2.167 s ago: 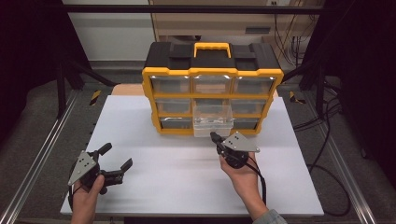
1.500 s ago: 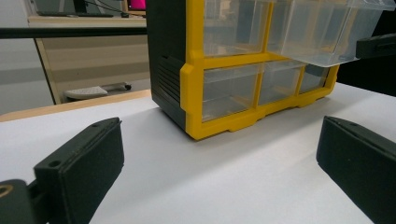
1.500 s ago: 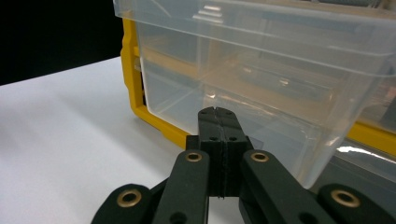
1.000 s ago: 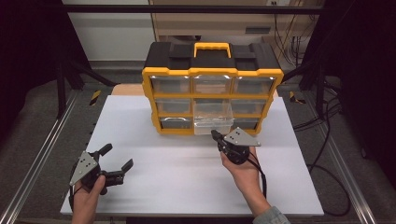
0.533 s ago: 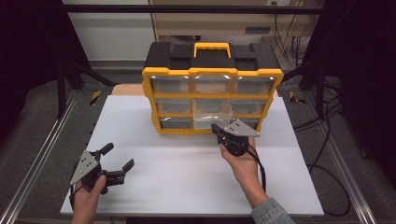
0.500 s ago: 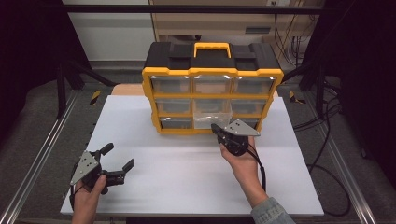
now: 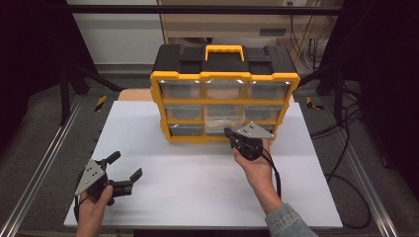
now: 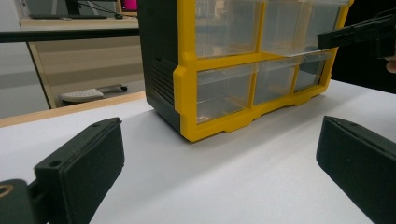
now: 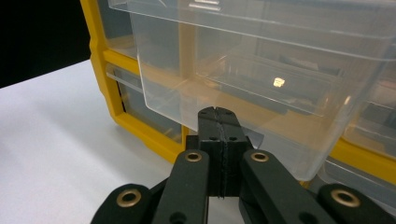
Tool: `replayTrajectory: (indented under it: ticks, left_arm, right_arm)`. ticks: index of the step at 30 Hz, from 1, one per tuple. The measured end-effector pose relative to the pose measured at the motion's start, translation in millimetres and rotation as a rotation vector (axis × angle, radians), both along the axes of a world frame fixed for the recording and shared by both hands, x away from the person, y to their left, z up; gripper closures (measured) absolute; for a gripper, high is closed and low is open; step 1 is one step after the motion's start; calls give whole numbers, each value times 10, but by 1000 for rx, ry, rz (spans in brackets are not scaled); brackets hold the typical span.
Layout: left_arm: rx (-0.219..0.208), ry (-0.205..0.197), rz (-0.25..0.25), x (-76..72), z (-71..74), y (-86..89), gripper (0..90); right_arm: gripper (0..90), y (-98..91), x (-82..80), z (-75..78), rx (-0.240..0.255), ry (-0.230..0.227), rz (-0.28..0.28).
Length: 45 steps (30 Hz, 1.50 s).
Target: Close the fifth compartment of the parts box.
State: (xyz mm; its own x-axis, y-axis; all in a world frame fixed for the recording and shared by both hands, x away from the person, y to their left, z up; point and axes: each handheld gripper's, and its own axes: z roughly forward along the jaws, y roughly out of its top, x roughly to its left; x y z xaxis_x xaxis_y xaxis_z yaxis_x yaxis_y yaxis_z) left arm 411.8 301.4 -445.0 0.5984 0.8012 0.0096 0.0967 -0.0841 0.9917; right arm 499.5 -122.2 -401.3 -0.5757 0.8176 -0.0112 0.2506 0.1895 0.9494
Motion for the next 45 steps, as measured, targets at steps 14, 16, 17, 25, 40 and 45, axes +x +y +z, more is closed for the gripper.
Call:
replayTrajectory:
  ticks: [14,16,17,25,40,45]
  left_arm:
    - [0,-1,0,-4,1,-3,9]
    - [1,-1,0,-3,1,-3,9]
    - [1,-1,-1,-3,1,-3,9]
    - [-1,-1,2,-4,4,6,9]
    - [-2,-2,3,-1,5,10,9]
    - [-1,-3,1,-2,5,8,9]
  right_arm:
    - [900,-2,87,-3,20,13,-16]
    - [900,-14,104,-11,32,19,-22]
    - [900,-20,112,-13,38,23,-25]
    - [900,-32,158,-29,62,34,-40]
    - [900,-40,207,-21,78,48,-53]
    - [900,-37,219,-21,82,49,-54]
